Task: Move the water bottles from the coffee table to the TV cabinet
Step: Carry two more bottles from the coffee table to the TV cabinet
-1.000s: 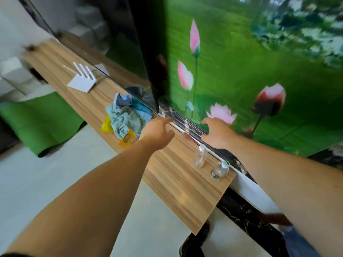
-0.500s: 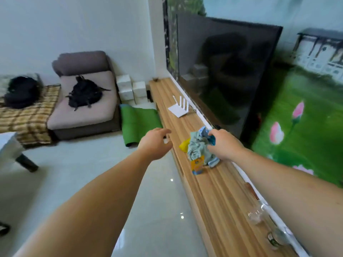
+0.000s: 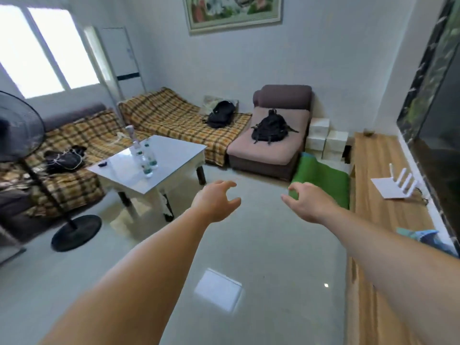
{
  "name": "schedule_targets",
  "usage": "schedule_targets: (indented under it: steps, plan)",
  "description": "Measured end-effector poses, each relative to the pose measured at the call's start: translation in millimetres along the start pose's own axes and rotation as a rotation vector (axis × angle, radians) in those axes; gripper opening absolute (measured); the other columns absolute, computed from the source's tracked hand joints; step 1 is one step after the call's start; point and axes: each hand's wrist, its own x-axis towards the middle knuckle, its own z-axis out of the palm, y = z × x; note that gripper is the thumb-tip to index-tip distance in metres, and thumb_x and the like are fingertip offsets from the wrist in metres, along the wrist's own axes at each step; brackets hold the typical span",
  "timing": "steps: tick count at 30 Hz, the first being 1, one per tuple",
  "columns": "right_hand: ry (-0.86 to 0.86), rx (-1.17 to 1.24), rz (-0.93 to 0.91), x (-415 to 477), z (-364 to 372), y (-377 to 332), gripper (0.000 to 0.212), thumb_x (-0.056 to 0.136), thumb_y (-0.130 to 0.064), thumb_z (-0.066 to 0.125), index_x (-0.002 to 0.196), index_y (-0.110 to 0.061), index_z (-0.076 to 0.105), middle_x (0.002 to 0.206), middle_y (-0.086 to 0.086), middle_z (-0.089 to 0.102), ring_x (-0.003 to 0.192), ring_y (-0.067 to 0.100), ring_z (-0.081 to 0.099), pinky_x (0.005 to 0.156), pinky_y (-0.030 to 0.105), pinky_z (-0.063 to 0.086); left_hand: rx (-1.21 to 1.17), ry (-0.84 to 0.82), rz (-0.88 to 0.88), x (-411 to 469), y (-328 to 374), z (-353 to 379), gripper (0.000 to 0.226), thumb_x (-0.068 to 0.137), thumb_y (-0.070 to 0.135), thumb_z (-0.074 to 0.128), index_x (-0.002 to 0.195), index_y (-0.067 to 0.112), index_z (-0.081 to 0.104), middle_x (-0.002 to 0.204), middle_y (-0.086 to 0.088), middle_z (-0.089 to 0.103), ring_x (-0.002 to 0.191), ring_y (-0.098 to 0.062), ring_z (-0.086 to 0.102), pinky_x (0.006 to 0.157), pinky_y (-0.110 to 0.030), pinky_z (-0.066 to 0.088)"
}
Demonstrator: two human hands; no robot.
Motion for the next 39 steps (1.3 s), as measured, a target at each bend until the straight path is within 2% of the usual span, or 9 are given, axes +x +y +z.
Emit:
schedule_targets:
  steps: [8, 14, 18, 23, 29, 31, 39]
  plan:
    - [-0.115, -0.024, -0.217, 7.2, 22.4, -95.1, 0.054, 0.091, -0.053, 0.046, 0.131, -0.017, 0.052, 0.140, 0.009, 0.051, 0.126, 0.027, 0.049, 0.101, 0.038, 0.042, 0.043, 0.102, -0.260, -75.2, -81.4, -64.0, 0.053, 0.082, 0.061, 0.049, 0.130, 0.037, 0.048, 0.139, 0.003, 0.049, 0.125, -0.022, 0.045, 0.101, -0.043, 0.041]
    - [-0.156, -0.052, -0.349, 12.8, 48.0, -170.5, 0.053, 0.088, -0.052, 0.052, 0.130, -0.020, 0.052, 0.137, 0.006, 0.053, 0.123, 0.026, 0.051, 0.098, 0.042, 0.047, 0.017, 0.168, -0.368, -107.2, -137.4, -99.2, 0.046, 0.082, 0.060, 0.048, 0.122, 0.038, 0.052, 0.130, 0.004, 0.053, 0.115, -0.021, 0.049, 0.093, -0.042, 0.044]
    - [-0.156, -0.068, -0.377, 24.0, 62.7, -212.8, 0.051, 0.088, -0.051, 0.052, 0.129, -0.021, 0.052, 0.135, 0.005, 0.054, 0.121, 0.025, 0.053, 0.097, 0.042, 0.048, -0.022, 0.178, -0.387, -111.8, -178.9, -112.4, 0.044, 0.078, 0.064, 0.046, 0.115, 0.041, 0.053, 0.128, 0.007, 0.053, 0.114, -0.019, 0.049, 0.090, -0.042, 0.046]
    - [-0.145, -0.098, -0.370, 44.5, 89.7, -270.2, 0.050, 0.089, -0.051, 0.051, 0.129, -0.021, 0.052, 0.134, 0.005, 0.054, 0.120, 0.025, 0.053, 0.095, 0.042, 0.048, -0.048, 0.191, -0.385, -99.7, -246.2, -129.0, 0.053, 0.078, 0.065, 0.045, 0.125, 0.041, 0.049, 0.137, 0.007, 0.049, 0.121, -0.019, 0.046, 0.094, -0.042, 0.045]
    - [-0.167, -0.170, -0.348, 73.4, 133.4, -335.3, 0.050, 0.089, -0.053, 0.049, 0.127, -0.022, 0.052, 0.134, 0.005, 0.054, 0.120, 0.026, 0.053, 0.095, 0.041, 0.047, -0.029, 0.165, -0.370, -76.5, -336.1, -144.8, 0.051, 0.082, 0.063, 0.046, 0.126, 0.039, 0.049, 0.134, 0.005, 0.050, 0.118, -0.019, 0.049, 0.090, -0.040, 0.046]
    - [-0.180, -0.200, -0.341, 81.8, 148.0, -353.8, 0.050, 0.090, -0.055, 0.047, 0.128, -0.023, 0.051, 0.135, 0.005, 0.053, 0.120, 0.026, 0.053, 0.095, 0.040, 0.047, -0.019, 0.143, -0.361, -71.1, -363.8, -147.6, 0.049, 0.082, 0.061, 0.047, 0.125, 0.037, 0.049, 0.130, 0.004, 0.052, 0.116, -0.020, 0.049, 0.092, -0.041, 0.046]
    - [-0.253, -0.272, -0.349, 140.1, 200.2, -403.9, 0.052, 0.090, -0.057, 0.045, 0.130, -0.024, 0.048, 0.137, 0.004, 0.049, 0.122, 0.026, 0.051, 0.096, 0.040, 0.046, -0.025, 0.067, -0.372, -23.3, -441.6, -131.5, 0.051, 0.086, 0.056, 0.048, 0.130, 0.032, 0.047, 0.137, 0.003, 0.047, 0.123, -0.021, 0.044, 0.099, -0.040, 0.041]
